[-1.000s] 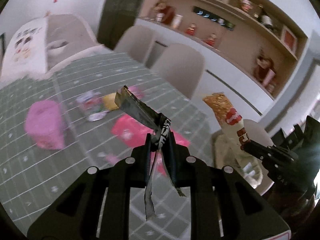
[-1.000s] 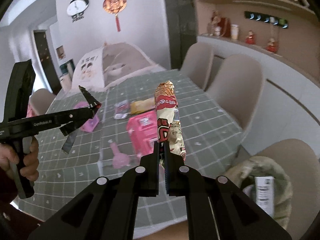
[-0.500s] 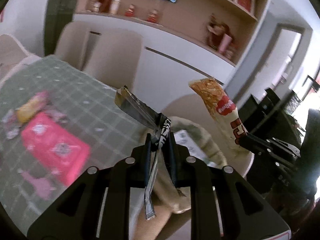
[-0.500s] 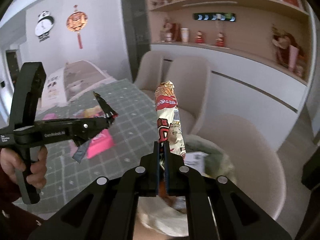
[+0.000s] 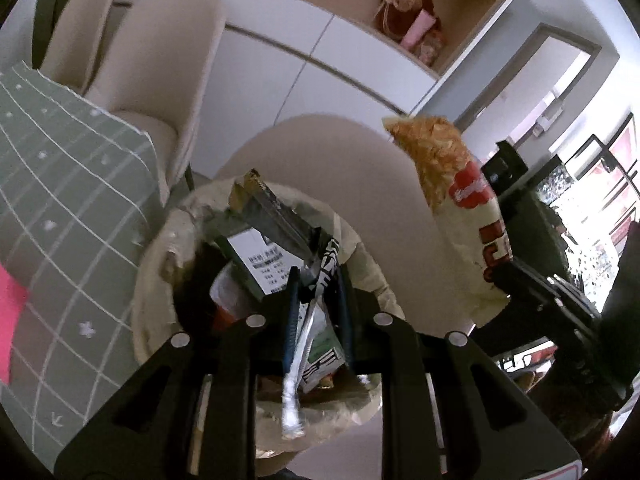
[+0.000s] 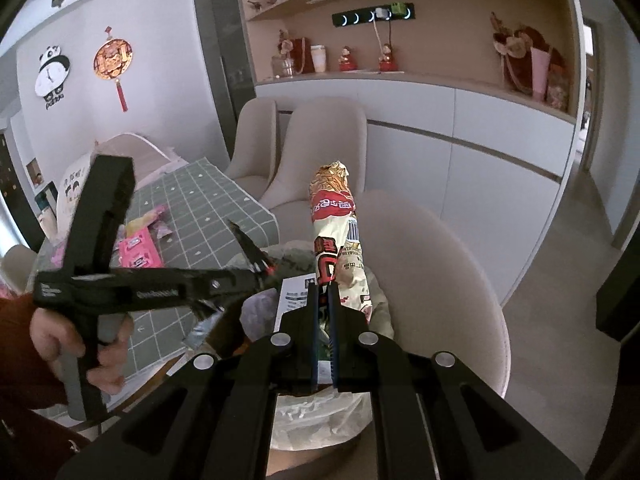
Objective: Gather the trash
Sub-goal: 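Open the left tool over the bin dropping the lanyard, then lower the snack bar into the bin and open the right tool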
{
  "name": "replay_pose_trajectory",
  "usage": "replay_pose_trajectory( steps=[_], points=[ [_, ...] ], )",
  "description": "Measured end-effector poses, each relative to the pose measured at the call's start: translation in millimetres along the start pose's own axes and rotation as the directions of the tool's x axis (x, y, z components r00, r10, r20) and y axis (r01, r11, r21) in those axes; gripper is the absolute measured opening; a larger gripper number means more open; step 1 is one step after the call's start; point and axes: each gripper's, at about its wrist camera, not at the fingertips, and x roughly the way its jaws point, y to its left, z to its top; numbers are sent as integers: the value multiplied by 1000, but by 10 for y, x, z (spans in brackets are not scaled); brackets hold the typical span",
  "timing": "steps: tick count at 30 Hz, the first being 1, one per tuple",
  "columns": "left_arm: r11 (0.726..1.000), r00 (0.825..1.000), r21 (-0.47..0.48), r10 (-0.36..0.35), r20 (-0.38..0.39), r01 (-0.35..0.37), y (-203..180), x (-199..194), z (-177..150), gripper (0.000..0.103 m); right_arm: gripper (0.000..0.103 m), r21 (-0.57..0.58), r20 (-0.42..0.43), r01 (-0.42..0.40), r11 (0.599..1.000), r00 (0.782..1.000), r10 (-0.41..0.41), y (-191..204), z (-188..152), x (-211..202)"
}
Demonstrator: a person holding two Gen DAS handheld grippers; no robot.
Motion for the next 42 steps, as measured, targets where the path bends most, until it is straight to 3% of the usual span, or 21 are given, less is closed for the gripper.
replay_pose_trajectory(
  steps=[3,8,15,21,26,38,39,41,42],
  points=[
    [999,1000,-33,11,-23,-11,69,87,-13,35,6,7,-17,-24,1000,1000,24,-25,-15,89],
    [995,998,-80,63,8,-62,237,-104,-44,36,6,10,-55,-81,997,995,81,0,-13,308],
    [978,984,-154,156,80,-142,519,-627,-139,36,6,36,-176,-193,981,965,196,217,-142,868],
    [959,967,-203,226,120,-199,725,-1006,-323,36,6,55,-314,-186,981,930,194,283,-393,1373],
    [934,952,-271,276,132,-233,957,-1226,-432,36,6,62,-368,-156,986,914,168,282,-502,1549],
    [892,928,-356,345,139,-278,1494,-1658,-809,36,10,59,-237,-84,995,967,96,399,-354,1169],
    [891,925,-355,351,143,-283,1531,-1694,-833,36,12,55,-227,-77,995,970,88,391,-347,1115],
    [885,917,-355,370,148,-300,1619,-1758,-890,36,35,48,-209,-60,997,975,69,421,-323,1036],
    [879,914,-364,380,145,-308,1691,-1796,-926,36,39,44,-196,-56,997,978,64,455,-308,983]
  ],
)
